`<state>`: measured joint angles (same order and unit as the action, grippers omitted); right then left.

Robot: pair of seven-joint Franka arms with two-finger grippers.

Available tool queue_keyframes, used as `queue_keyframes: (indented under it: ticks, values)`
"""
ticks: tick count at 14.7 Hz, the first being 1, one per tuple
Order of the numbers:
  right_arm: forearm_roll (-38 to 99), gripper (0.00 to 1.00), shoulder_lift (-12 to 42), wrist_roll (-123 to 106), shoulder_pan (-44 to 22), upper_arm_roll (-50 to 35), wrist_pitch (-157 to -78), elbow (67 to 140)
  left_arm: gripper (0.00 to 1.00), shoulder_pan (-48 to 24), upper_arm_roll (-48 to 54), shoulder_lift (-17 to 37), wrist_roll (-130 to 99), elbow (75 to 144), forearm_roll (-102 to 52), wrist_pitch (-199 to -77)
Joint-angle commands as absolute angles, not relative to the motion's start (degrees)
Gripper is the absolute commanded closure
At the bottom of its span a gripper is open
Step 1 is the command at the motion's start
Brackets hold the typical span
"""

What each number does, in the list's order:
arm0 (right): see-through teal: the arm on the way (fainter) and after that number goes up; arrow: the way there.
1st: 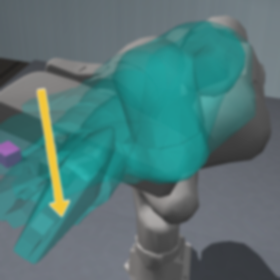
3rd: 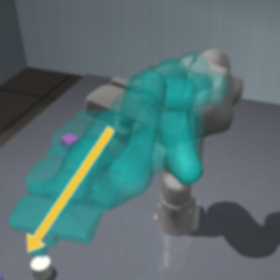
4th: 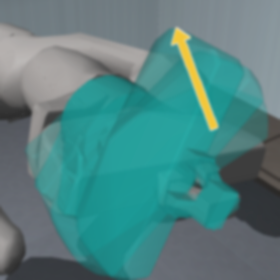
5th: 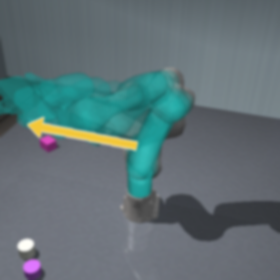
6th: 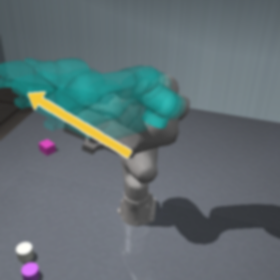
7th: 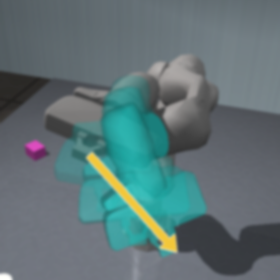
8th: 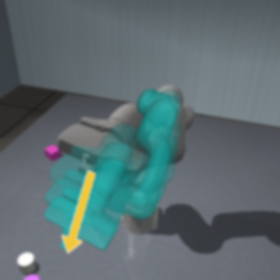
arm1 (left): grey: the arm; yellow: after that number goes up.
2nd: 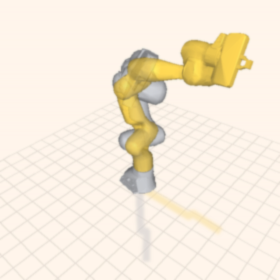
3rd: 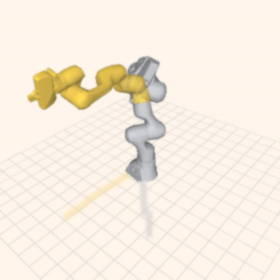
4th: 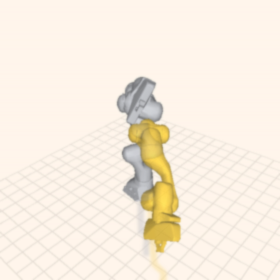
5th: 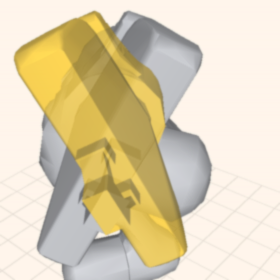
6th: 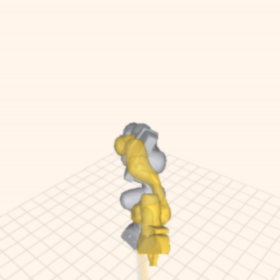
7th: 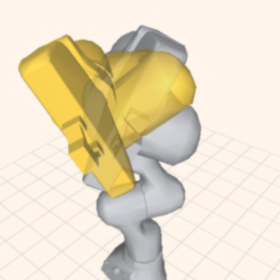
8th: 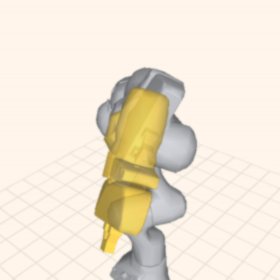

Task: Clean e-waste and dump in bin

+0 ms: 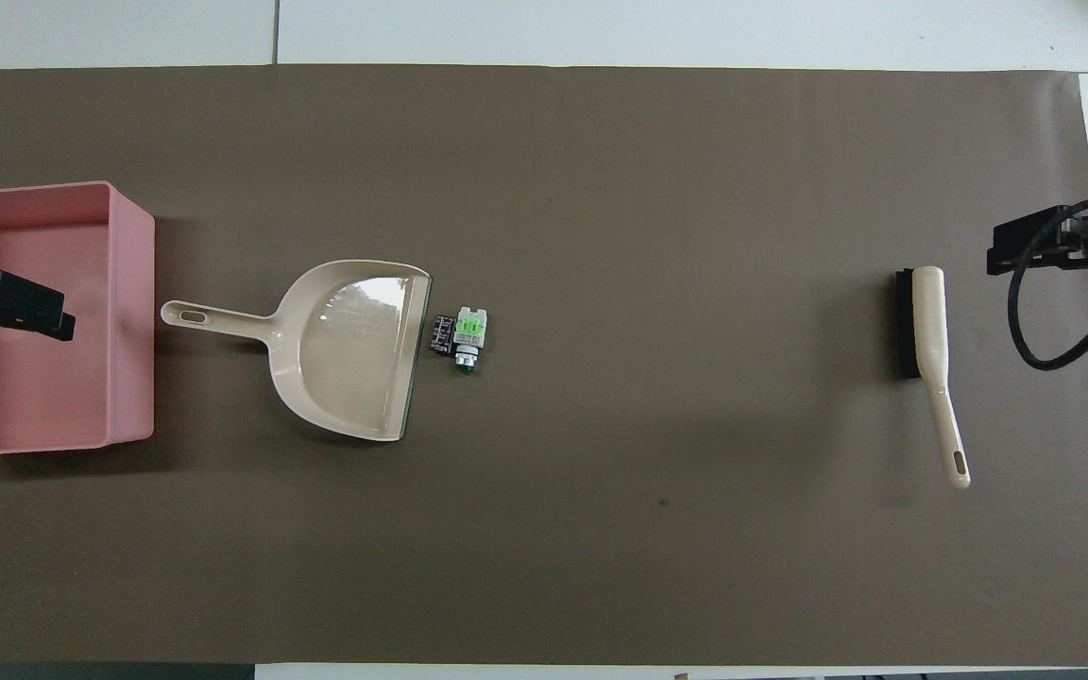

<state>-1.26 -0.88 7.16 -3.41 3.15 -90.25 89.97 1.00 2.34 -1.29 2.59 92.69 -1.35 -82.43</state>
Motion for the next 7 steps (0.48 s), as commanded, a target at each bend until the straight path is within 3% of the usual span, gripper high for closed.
queue_keyframes:
  ticks: [1,7]
  values:
    - [-1.1,0.0,-0.8,5.8,-3.2,3.0,-91.0,89.9,0.0,1.8,3.0,-1.4,1.8,92.3,-1.2,-77.4]
    - [-1.1,0.0,-0.9,6.0,-3.2,3.0,-91.0,90.0,0.0,1.8,3.0,-1.4,1.8,92.3,-1.1,-76.4]
